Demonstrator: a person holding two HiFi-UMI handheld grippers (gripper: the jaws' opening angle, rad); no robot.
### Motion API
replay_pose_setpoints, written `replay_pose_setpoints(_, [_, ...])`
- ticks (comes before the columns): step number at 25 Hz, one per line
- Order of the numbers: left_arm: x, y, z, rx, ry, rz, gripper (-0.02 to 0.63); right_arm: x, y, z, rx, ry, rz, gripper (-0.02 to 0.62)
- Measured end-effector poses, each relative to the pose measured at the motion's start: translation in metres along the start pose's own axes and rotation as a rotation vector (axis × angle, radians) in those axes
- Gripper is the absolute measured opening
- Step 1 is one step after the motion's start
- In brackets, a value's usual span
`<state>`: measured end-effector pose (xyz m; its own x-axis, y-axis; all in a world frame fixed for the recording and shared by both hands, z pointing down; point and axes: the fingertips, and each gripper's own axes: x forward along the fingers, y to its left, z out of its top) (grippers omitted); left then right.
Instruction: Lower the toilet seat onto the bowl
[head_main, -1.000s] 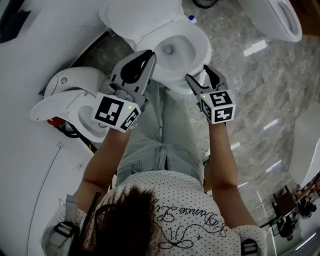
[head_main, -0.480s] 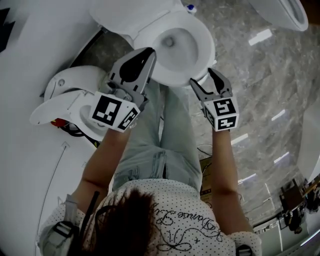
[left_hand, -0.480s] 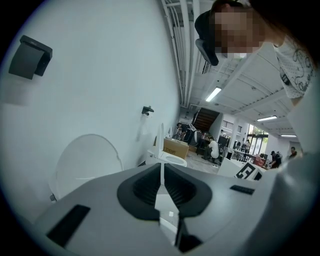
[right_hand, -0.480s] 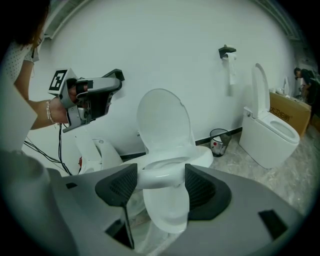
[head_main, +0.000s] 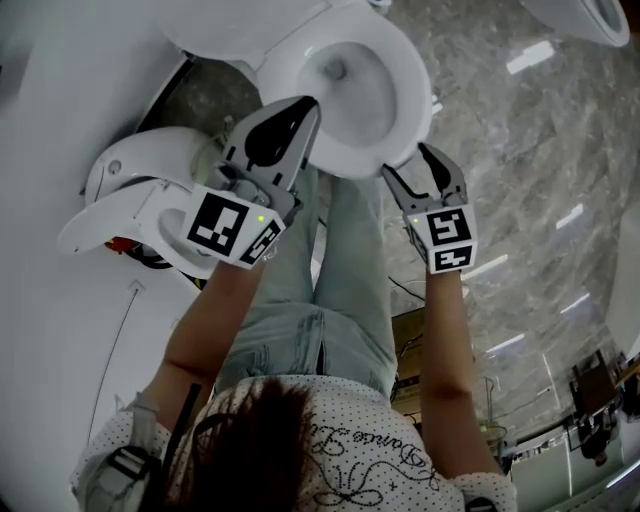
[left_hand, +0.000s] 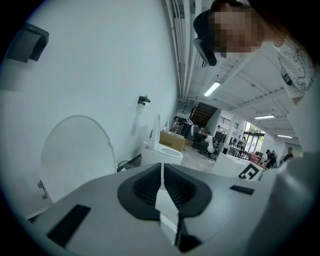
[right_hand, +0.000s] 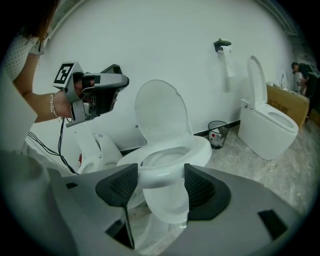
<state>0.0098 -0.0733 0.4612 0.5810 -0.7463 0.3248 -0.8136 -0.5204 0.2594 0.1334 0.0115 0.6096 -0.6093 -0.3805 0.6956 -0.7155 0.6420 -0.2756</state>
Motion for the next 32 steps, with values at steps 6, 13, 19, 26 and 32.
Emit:
replay_pose_setpoints(6, [0.006,-0.007,-0.025,-0.006,0.033,-0.007,0.02,0.007,-0.006,-0.033,0.011,0.018,0.004,0.302])
replay_pose_setpoints(13, [0.006,-0.009,-0.039,-0.002,0.064,0.011,0.02,0.019,-0.018,-0.08,0.03,0.05,0.018,0.298])
replay_pose_setpoints(19, [0.009,-0.008,-0.049,-0.004,0.072,0.006,0.02,0.033,-0.025,-0.114,0.049,0.107,0.017,0.291])
replay_pose_setpoints(26, [0.016,-0.012,-0.063,-0.014,0.092,-0.007,0.02,0.048,-0.036,-0.144,0.104,0.124,0.016,0.281])
replay_pose_setpoints(32, [0.02,-0.013,-0.07,-0.026,0.092,-0.01,0.02,0.064,-0.053,-0.165,0.19,0.131,0.008,0.245])
